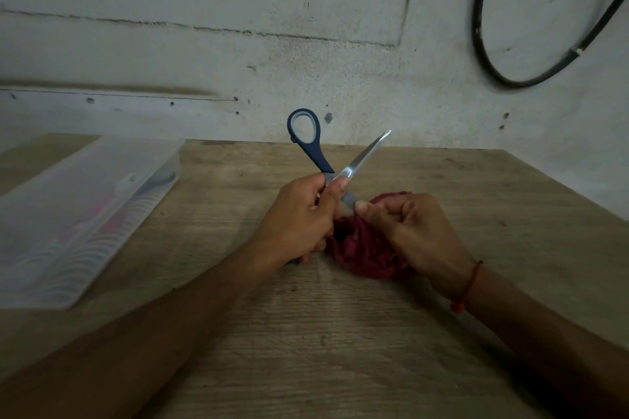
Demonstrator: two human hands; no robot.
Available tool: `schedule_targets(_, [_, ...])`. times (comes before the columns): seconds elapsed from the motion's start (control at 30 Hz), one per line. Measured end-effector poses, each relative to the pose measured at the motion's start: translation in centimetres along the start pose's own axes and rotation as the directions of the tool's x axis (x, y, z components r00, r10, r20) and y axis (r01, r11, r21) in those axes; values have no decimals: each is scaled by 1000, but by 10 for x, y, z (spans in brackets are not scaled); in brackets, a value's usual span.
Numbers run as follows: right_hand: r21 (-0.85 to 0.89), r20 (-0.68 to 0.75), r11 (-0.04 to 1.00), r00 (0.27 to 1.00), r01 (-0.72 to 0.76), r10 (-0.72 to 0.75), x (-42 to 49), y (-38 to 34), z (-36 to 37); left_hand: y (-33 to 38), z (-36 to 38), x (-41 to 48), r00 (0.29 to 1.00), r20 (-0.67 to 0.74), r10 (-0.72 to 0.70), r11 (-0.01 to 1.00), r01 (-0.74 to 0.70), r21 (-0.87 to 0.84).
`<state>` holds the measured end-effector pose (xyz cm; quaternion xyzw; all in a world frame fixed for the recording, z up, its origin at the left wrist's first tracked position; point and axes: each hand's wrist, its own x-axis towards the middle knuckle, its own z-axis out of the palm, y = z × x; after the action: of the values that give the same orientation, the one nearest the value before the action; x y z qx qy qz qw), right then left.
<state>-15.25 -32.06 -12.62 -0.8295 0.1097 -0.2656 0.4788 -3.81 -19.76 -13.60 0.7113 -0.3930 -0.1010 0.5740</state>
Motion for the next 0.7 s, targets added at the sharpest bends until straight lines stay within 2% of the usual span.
schedule_targets(0.17, [-24, 37, 1000, 999, -3, 3, 4, 4, -2, -2, 1, 1, 1000, 16, 18, 999, -19, 26])
schedule_targets(0.33, [-109, 111, 991, 992, 76, -64, 11, 4, -1, 1, 2, 0, 988, 48, 145, 956, -153, 250])
schedule_targets(0.43, [-122, 188, 991, 981, 62, -38, 11, 6, -9, 0, 1, 1, 980, 62, 191, 937, -200, 287])
schedule_targets(0.5, [-164, 261, 986, 965, 37, 7, 11, 8, -19, 0, -1, 2, 985, 39, 170, 945, -174, 276])
schedule_targets(0.57, [-210, 314, 977, 949, 43, 26, 11, 12, -27, 0, -4, 2, 998, -5, 70, 983, -68, 173])
schedule_targets(0.63, [-230, 325, 971, 946, 62, 17, 13, 15, -29, 1, -6, 1, 1000, -20, -13, 996, 15, 89])
schedule_targets(0.7, [-242, 329, 968, 944, 72, 12, 13, 16, -29, 1, -7, 1, 999, -24, -22, 997, 23, 67])
